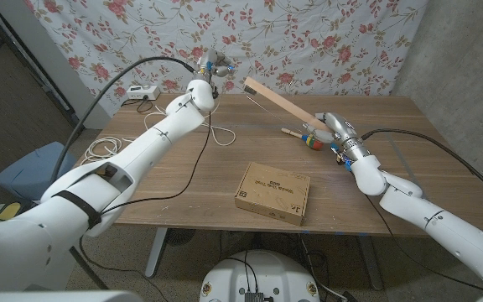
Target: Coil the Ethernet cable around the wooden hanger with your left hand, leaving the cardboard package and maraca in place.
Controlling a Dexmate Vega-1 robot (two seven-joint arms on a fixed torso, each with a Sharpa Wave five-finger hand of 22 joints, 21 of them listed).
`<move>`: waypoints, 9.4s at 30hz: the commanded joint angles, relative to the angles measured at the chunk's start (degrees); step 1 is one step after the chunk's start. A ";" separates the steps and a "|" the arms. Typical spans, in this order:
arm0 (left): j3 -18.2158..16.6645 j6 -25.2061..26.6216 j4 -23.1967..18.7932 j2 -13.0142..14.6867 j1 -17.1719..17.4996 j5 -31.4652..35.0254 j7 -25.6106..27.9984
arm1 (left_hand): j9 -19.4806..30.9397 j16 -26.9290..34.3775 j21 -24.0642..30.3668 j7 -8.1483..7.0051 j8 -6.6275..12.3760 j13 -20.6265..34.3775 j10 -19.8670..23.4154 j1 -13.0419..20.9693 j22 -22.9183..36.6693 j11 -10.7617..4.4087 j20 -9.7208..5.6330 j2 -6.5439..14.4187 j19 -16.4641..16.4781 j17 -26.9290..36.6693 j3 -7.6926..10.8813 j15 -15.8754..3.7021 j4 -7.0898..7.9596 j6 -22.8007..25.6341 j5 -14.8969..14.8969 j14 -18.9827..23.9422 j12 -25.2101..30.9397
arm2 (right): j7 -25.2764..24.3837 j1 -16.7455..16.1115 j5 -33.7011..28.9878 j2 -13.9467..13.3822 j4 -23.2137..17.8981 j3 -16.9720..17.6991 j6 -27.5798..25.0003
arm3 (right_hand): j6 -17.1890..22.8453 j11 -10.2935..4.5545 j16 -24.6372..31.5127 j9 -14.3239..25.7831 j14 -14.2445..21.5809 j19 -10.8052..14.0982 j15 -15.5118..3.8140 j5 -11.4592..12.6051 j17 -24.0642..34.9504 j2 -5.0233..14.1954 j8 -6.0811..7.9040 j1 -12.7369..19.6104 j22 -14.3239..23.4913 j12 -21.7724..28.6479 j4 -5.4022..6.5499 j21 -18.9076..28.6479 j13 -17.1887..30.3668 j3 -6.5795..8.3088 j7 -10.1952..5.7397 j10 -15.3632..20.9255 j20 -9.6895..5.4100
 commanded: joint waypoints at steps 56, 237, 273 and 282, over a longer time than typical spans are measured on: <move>-4.33 -15.39 -8.91 -5.77 -0.21 -30.03 -16.88 | 3.23 -2.13 2.67 1.20 1.23 13.27 4.11 1.37 -0.01 -3.03 0.27 0.98 -1.72 1.00 -1.66 -5.96 0.94 -0.09 3.32 1.60 -0.60 | 0.81 12.62 -0.73 7.88 16.55 -8.94 5.74 | 0.22 -0.14 0.42 -1.24 -0.37 -0.07 -5.04 0.04 0.18 12.59 2.48 -13.06 -0.05 10.14 0.13 0.60 1.84 1.15 1.27 -0.25 0.03; -9.67 11.82 -35.00 14.59 7.82 -34.80 -8.57 | 4.83 -5.52 8.63 3.15 1.50 21.68 4.98 4.76 -1.09 -1.51 1.73 2.50 -4.06 5.51 -5.05 -5.55 1.92 -0.16 4.21 3.47 -1.69 | -24.31 23.92 -21.25 12.26 33.38 -20.81 15.52 | -4.57 0.05 0.15 -4.21 -4.91 -1.19 -5.20 1.45 0.19 12.00 7.07 -16.46 -0.31 10.06 1.17 -5.47 1.74 0.57 0.41 -6.46 -2.35; -8.72 18.47 -43.83 17.73 2.84 -24.75 -8.30 | 4.98 -6.03 9.51 2.85 1.23 22.23 5.21 5.24 -1.30 -1.63 1.54 2.53 -4.45 6.40 -5.68 -5.78 2.12 0.32 3.81 3.47 -2.26 | -26.71 32.72 -33.59 10.47 32.88 -35.88 14.73 | -4.75 -0.07 0.27 -5.15 -5.34 -0.54 -5.34 1.93 0.22 11.82 7.89 -17.10 -0.33 10.08 1.23 -7.24 1.67 0.23 0.12 -7.01 -3.48; -8.69 16.37 -44.69 16.31 2.61 -22.76 -8.15 | 5.19 -6.21 9.69 2.75 1.15 22.37 5.20 5.25 -1.36 -1.74 1.46 2.59 -4.48 6.51 -5.81 -5.80 2.25 0.09 3.77 3.54 -2.43 | -6.34 32.65 -28.28 9.33 27.41 -34.43 13.56 | -4.29 0.27 0.31 -5.57 -4.95 0.39 -5.32 1.99 0.21 11.95 8.19 -17.03 -0.28 9.90 1.06 -7.32 1.40 0.33 0.78 -6.27 -3.38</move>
